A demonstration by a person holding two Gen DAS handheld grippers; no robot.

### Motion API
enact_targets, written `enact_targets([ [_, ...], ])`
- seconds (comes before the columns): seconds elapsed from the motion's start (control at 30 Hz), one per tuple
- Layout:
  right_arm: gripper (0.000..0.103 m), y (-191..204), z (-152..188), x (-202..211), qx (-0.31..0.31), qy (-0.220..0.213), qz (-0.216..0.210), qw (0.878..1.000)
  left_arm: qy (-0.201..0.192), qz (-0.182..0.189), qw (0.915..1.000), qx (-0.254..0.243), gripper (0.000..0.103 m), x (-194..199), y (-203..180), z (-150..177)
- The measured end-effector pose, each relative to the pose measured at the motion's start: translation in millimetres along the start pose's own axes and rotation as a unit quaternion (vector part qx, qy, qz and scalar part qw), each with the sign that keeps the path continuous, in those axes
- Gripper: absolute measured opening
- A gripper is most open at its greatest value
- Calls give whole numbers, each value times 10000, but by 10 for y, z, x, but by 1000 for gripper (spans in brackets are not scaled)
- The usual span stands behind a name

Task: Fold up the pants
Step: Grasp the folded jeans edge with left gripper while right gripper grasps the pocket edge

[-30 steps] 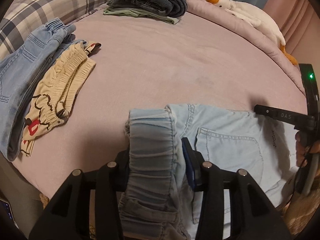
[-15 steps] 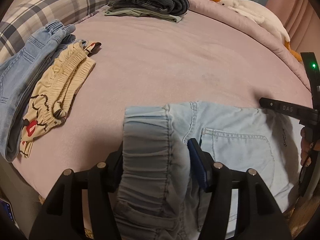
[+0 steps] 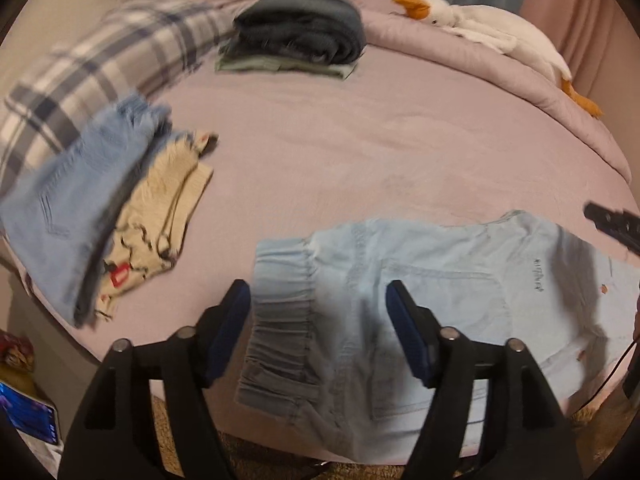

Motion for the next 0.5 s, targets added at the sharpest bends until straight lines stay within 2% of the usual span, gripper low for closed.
enact_targets([
  [0.13, 55, -665, 228, 163, -683, 24, 615, 9958, -332, 138, 9989, -311, 87, 222, -201, -101],
  [0.2, 55, -999, 355, 275, -1052, 16, 790, 9913, -497, 128, 9975, -477, 88, 314, -319, -175],
  [0.3, 55, -1369, 503, 479, -1562, -126, 983, 9827, -644, 331, 9948, -714, 89, 370, -517, -278],
  [0.43, 55, -1862, 706, 731, -2204, -312, 1360, 9654, -602, 486, 9929, -900, 89, 297, -801, -369],
  [0.5, 55, -2041, 800, 842, -2436, -378, 1510, 9573, -527, 694, 9915, -962, 89, 229, -962, -413],
])
Point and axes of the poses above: each gripper's, at about its wrist camera, not at the fingertips, and x roughly against the way its jaws point, y to its left, z to its underside, the point moved 3 cm from there along -x, roughly the way its jaws point, and after that the axes turned 2 degrees about z, right-handed, at the moved point
